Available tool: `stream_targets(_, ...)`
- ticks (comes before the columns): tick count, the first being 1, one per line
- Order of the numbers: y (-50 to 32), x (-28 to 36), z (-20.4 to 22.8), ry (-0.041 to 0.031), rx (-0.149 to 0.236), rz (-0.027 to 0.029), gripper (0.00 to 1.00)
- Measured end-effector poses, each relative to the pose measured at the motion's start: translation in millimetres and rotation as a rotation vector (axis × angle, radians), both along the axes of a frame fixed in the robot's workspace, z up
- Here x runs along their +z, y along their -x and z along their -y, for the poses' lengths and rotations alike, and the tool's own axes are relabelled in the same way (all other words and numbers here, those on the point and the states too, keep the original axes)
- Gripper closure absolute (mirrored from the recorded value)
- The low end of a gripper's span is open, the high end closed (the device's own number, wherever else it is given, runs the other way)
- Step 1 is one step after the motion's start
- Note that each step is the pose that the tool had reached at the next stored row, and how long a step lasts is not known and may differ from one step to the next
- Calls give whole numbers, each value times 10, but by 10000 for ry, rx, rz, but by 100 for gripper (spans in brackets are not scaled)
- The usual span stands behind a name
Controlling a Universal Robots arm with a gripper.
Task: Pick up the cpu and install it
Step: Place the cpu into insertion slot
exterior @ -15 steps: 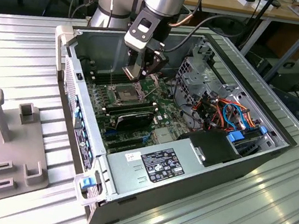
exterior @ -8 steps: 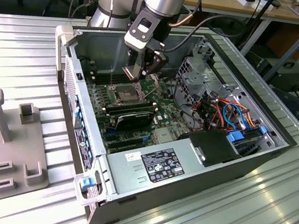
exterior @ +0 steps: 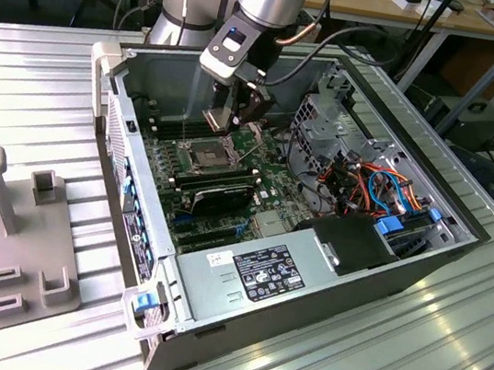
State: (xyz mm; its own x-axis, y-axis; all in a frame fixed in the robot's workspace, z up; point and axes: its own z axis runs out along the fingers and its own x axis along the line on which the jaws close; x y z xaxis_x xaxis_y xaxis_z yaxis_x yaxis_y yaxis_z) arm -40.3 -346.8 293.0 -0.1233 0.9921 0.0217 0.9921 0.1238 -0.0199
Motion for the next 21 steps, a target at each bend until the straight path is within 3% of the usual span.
stream_targets(5,0,-14,0,-2,-911,1,45)
stream_targets(9,0,-20,-1,-3,-942,2,45)
stream_targets(21,-12,-234,0,0,-942,0,45)
